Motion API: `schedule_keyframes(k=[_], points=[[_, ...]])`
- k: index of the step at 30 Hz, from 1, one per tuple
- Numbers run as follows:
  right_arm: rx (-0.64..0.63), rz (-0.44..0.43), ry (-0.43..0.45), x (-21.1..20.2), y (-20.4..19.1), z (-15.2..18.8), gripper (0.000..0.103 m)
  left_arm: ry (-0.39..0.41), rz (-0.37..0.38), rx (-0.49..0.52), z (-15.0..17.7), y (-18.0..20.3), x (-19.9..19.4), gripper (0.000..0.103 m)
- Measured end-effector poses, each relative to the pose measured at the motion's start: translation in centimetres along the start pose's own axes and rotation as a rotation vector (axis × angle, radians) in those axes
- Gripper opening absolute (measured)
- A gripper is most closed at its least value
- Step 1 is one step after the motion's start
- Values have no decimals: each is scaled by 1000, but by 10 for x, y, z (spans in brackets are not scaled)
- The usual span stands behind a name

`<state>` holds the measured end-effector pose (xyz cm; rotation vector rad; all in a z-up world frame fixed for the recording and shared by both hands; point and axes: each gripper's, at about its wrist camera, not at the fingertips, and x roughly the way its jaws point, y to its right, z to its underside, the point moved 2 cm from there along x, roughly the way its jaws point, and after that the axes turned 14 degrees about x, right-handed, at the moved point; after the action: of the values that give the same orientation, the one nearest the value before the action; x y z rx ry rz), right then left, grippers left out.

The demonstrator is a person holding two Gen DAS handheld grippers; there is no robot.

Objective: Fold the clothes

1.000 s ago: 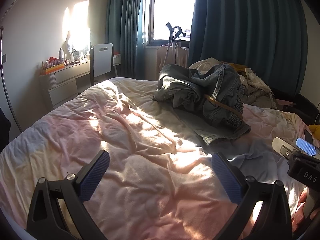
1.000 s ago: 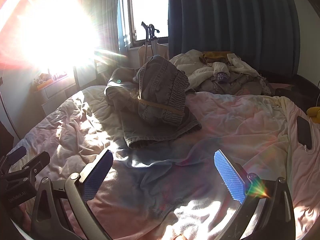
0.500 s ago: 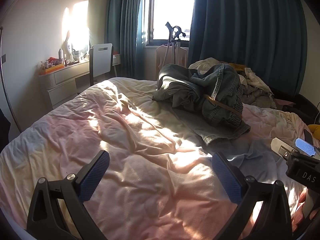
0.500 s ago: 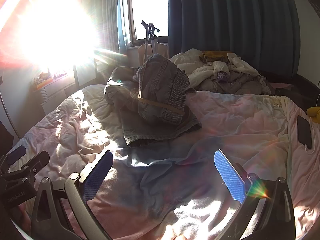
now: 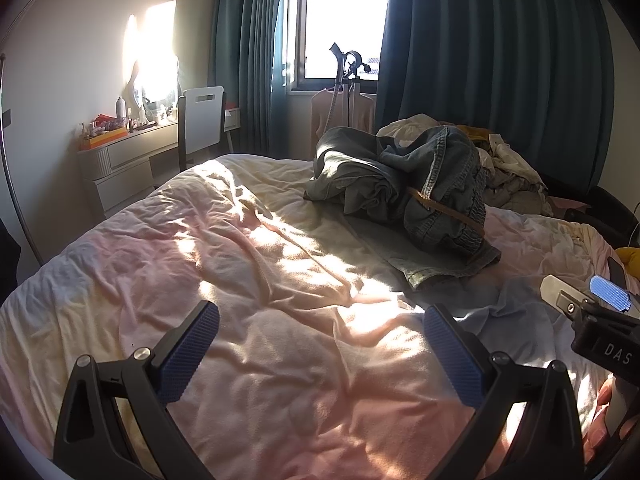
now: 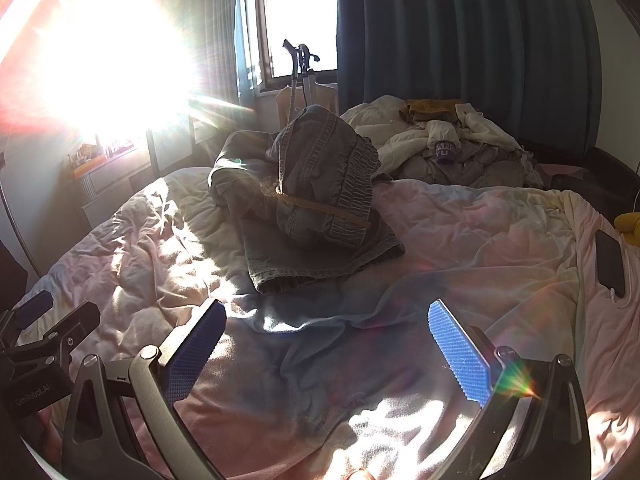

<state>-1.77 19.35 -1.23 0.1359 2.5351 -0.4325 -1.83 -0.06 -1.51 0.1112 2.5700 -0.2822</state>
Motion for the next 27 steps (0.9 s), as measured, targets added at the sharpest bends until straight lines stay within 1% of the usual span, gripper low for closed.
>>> schedule_keyframes(k=[6, 10, 14, 21, 25, 27], points=[[0, -2, -1, 0, 0, 0, 103, 12, -1, 10, 0, 1, -2, 103], [-5, -4, -1, 1, -2, 0, 103, 5, -11, 13, 0, 1, -1, 103], [-3, -5, 0, 1, -2, 1, 103, 4, -4, 11, 0, 0, 1, 103], [16, 2, -1, 1, 2, -1, 103, 22, 50, -28, -1, -4, 0, 103], [60, 5, 19, -4, 11, -8, 103, 37, 73, -36, -6, -3, 3, 103], [86, 8, 29, -5, 16, -12, 103, 64, 78, -54, -10, -3, 4, 103]])
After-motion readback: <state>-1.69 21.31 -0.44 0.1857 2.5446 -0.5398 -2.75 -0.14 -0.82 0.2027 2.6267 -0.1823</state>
